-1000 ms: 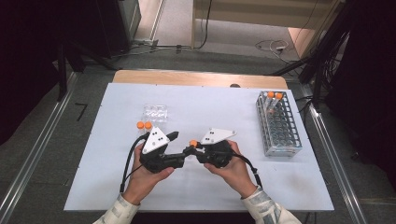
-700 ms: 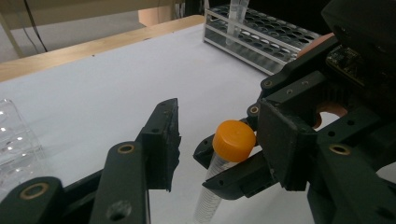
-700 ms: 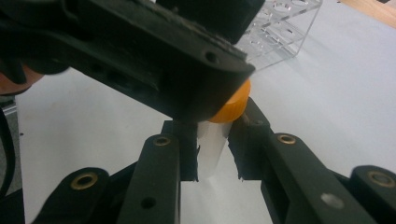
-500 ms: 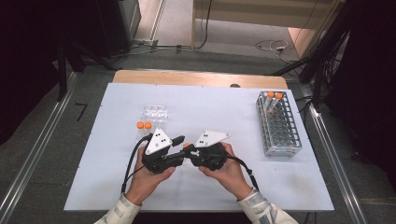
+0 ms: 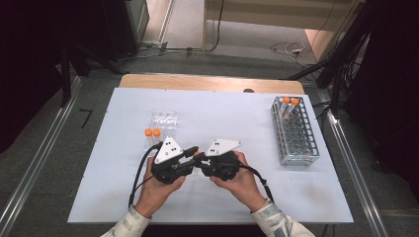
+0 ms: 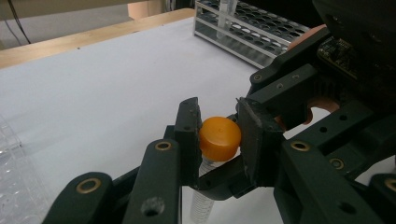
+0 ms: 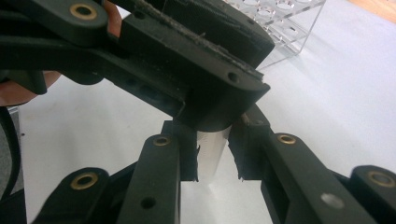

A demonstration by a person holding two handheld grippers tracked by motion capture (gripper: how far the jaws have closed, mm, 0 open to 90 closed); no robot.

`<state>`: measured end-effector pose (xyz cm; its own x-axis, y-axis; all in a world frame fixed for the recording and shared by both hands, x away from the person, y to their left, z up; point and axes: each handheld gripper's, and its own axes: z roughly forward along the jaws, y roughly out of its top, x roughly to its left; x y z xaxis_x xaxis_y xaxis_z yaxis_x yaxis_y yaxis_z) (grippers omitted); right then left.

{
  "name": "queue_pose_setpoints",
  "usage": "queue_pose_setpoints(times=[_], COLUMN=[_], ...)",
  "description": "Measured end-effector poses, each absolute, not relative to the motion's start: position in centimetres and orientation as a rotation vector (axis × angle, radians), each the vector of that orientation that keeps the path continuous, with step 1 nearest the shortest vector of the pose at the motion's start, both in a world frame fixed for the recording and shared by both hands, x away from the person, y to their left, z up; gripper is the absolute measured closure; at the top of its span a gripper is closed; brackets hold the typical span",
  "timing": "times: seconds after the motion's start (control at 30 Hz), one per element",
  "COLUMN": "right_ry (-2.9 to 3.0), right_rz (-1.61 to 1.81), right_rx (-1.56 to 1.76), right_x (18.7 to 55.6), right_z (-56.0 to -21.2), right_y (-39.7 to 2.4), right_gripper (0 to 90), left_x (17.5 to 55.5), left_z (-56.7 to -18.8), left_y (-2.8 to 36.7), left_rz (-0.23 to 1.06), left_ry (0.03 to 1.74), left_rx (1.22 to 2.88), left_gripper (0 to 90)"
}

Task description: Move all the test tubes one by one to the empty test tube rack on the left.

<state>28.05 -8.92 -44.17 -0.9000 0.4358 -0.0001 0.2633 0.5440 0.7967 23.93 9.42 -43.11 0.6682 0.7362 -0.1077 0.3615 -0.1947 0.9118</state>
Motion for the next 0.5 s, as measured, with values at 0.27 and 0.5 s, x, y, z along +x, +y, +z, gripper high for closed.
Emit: queue_pose_setpoints(times=[0.27,0.5], right_ry=[2.586,2.584], right_rz=[1.288,1.292], right_rx=[0.592,0.586], right_x=[28.00,27.98], right_z=[-44.16,-44.16], right_y=[-8.89,-8.86], right_gripper=[70.6,67.9], left_x=[23.93,23.93], left_z=[-43.02,-42.94], left_y=[9.49,9.52], left_rz=[0.428,0.425], left_ry=[0.883,0.883], left_rx=[1.802,1.802], left_gripper=[70.4,70.5])
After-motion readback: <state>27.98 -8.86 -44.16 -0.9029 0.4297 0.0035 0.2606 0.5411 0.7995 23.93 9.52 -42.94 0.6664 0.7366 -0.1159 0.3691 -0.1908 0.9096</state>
